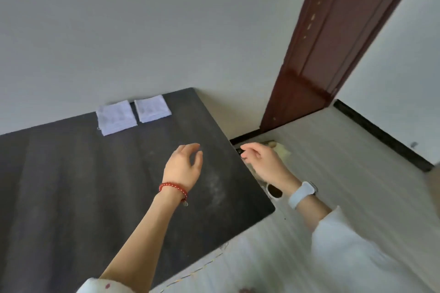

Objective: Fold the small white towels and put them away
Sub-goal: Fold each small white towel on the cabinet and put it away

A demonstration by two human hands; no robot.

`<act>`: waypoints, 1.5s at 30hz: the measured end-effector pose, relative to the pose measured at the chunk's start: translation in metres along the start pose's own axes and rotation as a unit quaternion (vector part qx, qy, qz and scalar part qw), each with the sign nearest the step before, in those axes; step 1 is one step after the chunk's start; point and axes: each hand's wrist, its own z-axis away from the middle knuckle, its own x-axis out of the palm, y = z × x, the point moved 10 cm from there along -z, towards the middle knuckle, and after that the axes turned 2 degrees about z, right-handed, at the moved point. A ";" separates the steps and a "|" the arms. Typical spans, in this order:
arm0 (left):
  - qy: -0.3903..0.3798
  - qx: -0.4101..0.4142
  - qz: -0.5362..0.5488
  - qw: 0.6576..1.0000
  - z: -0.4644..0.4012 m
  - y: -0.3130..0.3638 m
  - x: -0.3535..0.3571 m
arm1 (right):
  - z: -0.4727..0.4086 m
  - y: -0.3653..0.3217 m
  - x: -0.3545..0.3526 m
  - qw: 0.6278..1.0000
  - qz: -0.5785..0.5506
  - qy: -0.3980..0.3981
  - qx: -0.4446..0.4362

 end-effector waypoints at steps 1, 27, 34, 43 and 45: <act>-0.031 0.019 -0.004 0.999 0.010 0.019 0.028 | 0.021 0.026 -0.021 1.000 0.003 0.021 0.020; -0.485 0.477 0.066 0.730 0.467 0.747 0.725 | 0.627 0.583 -0.635 0.773 -0.033 0.493 0.398; -0.499 0.484 0.068 0.715 0.488 0.870 0.892 | 0.650 0.722 -0.779 0.752 -0.016 0.518 0.408; -0.535 0.439 0.023 0.721 0.499 1.015 1.114 | 0.669 0.883 -0.964 0.730 -0.051 0.523 0.437; -0.541 0.429 0.009 0.723 0.510 1.033 1.163 | 0.674 0.923 -0.992 0.727 -0.063 0.522 0.441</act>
